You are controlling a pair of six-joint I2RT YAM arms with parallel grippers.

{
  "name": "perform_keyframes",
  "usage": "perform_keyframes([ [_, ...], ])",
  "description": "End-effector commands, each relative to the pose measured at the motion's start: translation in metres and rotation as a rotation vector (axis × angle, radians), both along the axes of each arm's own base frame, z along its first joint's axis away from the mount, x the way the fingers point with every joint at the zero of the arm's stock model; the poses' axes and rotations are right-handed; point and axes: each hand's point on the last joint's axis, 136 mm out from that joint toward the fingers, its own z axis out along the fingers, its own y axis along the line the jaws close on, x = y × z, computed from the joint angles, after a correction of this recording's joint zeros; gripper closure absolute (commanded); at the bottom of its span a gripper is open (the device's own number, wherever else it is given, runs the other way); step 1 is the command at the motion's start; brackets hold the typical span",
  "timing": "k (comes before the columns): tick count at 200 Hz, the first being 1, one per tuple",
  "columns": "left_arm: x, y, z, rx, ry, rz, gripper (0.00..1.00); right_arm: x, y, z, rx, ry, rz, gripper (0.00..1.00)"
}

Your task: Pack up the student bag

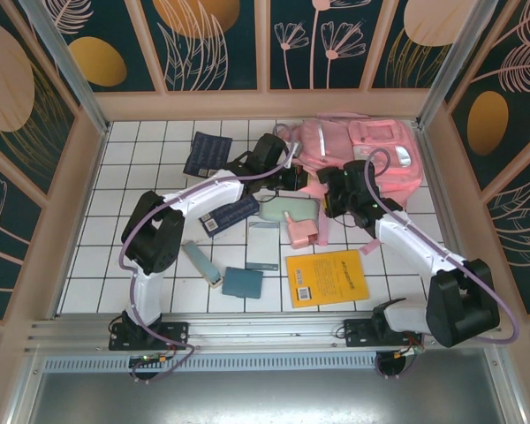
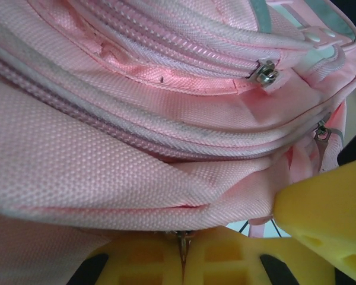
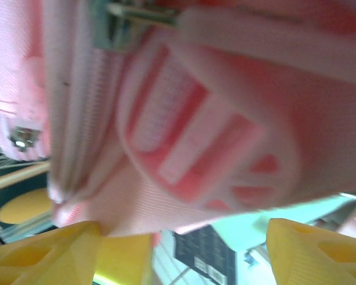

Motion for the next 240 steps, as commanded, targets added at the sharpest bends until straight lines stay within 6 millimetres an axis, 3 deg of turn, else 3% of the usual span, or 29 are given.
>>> perform_keyframes([
  [1,0.002,-0.022,0.048,-0.114,-0.1,-0.038,1.0,0.024,-0.013,0.016,0.043,-0.098,-0.101,0.3],
  [12,0.001,-0.022,0.048,-0.113,-0.1,-0.039,1.0,0.029,-0.02,0.021,0.021,-0.134,-0.134,0.31],
  [40,-0.005,-0.023,0.054,-0.124,-0.103,-0.052,1.0,0.039,-0.031,0.006,-0.004,-0.103,-0.158,0.41],
  [63,-0.01,-0.023,0.057,-0.127,-0.111,-0.066,1.0,0.047,-0.031,-0.002,-0.032,-0.083,-0.146,0.63],
  [75,-0.011,-0.021,0.056,-0.114,-0.113,-0.068,1.0,0.048,-0.033,-0.002,-0.057,-0.078,-0.143,0.85],
  [90,-0.009,-0.017,0.047,-0.065,-0.116,-0.059,1.0,0.048,-0.039,0.004,-0.103,-0.08,-0.142,1.0],
  [139,0.004,0.007,0.021,0.101,-0.137,0.005,0.99,0.044,-0.059,0.018,-0.221,-0.093,-0.077,1.0],
  [209,0.037,0.039,0.019,0.086,-0.107,0.077,0.93,0.035,-0.068,0.014,-0.315,-0.106,0.033,1.0],
  [240,0.041,0.047,0.013,0.086,-0.085,0.077,0.9,0.03,-0.076,0.012,-0.328,-0.101,0.032,1.0],
])
